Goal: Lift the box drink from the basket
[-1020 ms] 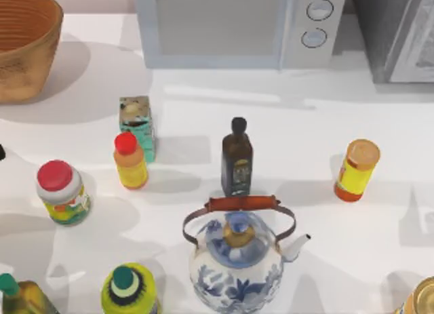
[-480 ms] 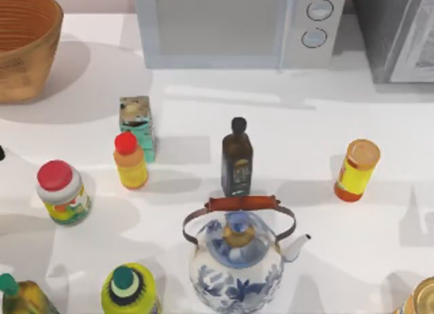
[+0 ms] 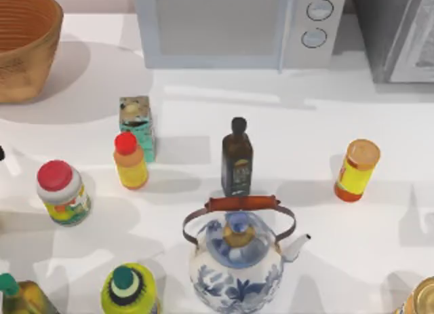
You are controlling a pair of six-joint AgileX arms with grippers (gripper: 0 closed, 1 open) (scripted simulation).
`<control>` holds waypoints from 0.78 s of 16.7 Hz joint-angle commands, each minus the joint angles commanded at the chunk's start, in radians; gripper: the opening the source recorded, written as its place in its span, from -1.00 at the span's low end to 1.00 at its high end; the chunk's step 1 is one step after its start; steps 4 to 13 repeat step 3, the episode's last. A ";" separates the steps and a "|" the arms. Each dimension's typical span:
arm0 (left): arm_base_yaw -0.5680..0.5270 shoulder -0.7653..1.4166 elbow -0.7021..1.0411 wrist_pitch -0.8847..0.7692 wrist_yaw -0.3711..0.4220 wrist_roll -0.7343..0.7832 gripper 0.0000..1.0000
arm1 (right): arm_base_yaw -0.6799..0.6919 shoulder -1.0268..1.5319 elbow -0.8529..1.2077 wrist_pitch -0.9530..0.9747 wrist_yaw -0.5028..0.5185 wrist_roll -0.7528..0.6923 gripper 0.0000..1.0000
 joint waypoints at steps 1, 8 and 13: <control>0.000 0.000 0.000 0.000 0.000 0.000 1.00 | 0.000 0.000 0.000 0.000 0.000 0.000 1.00; 0.000 0.000 0.000 0.000 0.000 0.000 1.00 | 0.000 0.000 0.000 0.000 0.000 0.000 1.00; 0.000 0.000 0.000 0.000 0.000 0.000 1.00 | 0.000 0.000 0.000 0.000 0.000 0.000 1.00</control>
